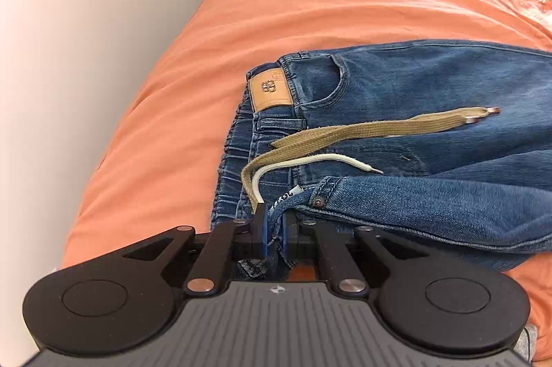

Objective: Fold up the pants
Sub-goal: 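Grasp the waistband fly edge with the left gripper while the right gripper grasps a leg hem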

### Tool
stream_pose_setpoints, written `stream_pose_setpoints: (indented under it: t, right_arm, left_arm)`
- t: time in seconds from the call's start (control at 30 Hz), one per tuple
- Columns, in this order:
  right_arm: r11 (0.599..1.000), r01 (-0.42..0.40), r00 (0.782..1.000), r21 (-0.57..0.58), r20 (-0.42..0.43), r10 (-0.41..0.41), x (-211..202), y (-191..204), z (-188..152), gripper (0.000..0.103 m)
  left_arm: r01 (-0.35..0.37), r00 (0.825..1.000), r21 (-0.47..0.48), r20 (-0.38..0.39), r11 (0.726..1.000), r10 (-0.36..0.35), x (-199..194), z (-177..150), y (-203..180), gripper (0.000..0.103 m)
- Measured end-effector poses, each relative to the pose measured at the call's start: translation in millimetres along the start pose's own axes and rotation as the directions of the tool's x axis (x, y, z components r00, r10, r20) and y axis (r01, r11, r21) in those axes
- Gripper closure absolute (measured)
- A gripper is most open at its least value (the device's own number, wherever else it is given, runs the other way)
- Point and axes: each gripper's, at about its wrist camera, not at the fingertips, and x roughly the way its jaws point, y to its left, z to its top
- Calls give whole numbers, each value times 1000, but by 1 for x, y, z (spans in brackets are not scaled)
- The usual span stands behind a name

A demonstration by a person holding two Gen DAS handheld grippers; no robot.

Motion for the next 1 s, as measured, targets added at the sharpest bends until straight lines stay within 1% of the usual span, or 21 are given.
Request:
stream_pose_setpoints:
  t: [0.07, 0.13, 0.17, 0.23, 0.3, 0.33, 0.37, 0.43, 0.5, 0.53, 0.57, 0.63, 0.7, 0.73, 0.8, 0.87, 0.9, 0.93, 0.97, 1.0]
  right_arm:
    - [1000, -30, 1000, -1, -4, 30, 2, -5, 1, 72]
    - [998, -46, 999, -45, -9, 46, 0, -8, 3, 72]
    - [995, -40, 999, -92, -16, 38, -2, -7, 5, 71]
    - [971, -2, 1000, -239, -8, 0, -11, 2, 5, 70]
    - [930, 40, 999, -366, 12, -38, -23, 10, 8, 56]
    - [911, 49, 999, -410, 24, -43, -28, 13, 10, 55]
    - [877, 63, 998, -477, 37, -51, -35, 18, 13, 55]
    - [800, 70, 997, -595, 62, -41, -42, 30, 16, 55]
    - [726, 58, 998, -685, 45, -38, -33, 40, 17, 56]
    - [705, 48, 999, -707, 34, -33, -28, 42, 18, 56]
    - [687, 32, 999, -726, 18, -27, -22, 45, 21, 56]
    - [665, -10, 1000, -746, -18, -5, -9, 44, 27, 60]
    - [644, -86, 996, -760, -77, 42, 3, 43, 36, 60]
    - [624, -127, 992, -772, -109, 66, 9, 44, 40, 61]
    - [582, -180, 984, -793, -155, 93, 19, 48, 47, 61]
    - [559, -234, 972, -795, -204, 117, 26, 50, 52, 66]
    - [553, -266, 964, -789, -234, 129, 28, 51, 54, 77]
    - [555, -287, 957, -780, -256, 136, 28, 51, 55, 95]
    - [558, -287, 957, -779, -257, 133, 27, 52, 54, 103]
    - [562, -270, 962, -782, -243, 125, 20, 55, 52, 103]
  left_arm:
    - [-3, 1000, 3, -10, 1000, 3, 5, 3, -2, 95]
    - [-7, 1000, 7, -17, 1000, 7, 9, 5, -3, 95]
    - [-8, 1000, 6, -20, 1000, 9, 10, 5, -4, 95]
    - [-13, 1000, 10, -22, 1000, 13, 11, 6, -5, 95]
    - [-18, 1000, 22, -22, 1000, 19, 11, 6, -7, 95]
    - [-18, 1000, 22, -23, 1000, 19, 11, 7, -7, 95]
    - [-17, 1000, 21, -23, 1000, 17, 11, 6, -6, 95]
    - [-13, 1000, 21, -23, 1000, 14, 10, 6, -6, 95]
    - [-11, 1000, 21, -21, 1000, 11, 10, 5, -5, 95]
    - [-10, 1000, 22, -19, 1000, 10, 9, 5, -5, 95]
    - [-8, 1000, 23, -18, 1000, 8, 9, 4, -5, 95]
    - [-2, 1000, 24, -18, 1000, 2, 9, 3, -4, 95]
    - [6, 1000, 21, -22, 1000, -5, 10, 2, -3, 95]
    - [8, 1000, 19, -25, 1000, -7, 11, 1, -2, 95]
    - [8, 1000, 19, -30, 1000, -7, 12, -1, -3, 95]
    - [8, 999, 22, -37, 1000, -7, 15, -4, -4, 95]
    - [10, 999, 23, -40, 1000, -9, 17, -5, -3, 95]
    - [13, 999, 21, -45, 1000, -12, 18, -6, -3, 95]
    - [18, 999, 18, -49, 1000, -17, 19, -7, -2, 95]
    - [24, 998, 15, -52, 1000, -23, 20, -8, -1, 94]
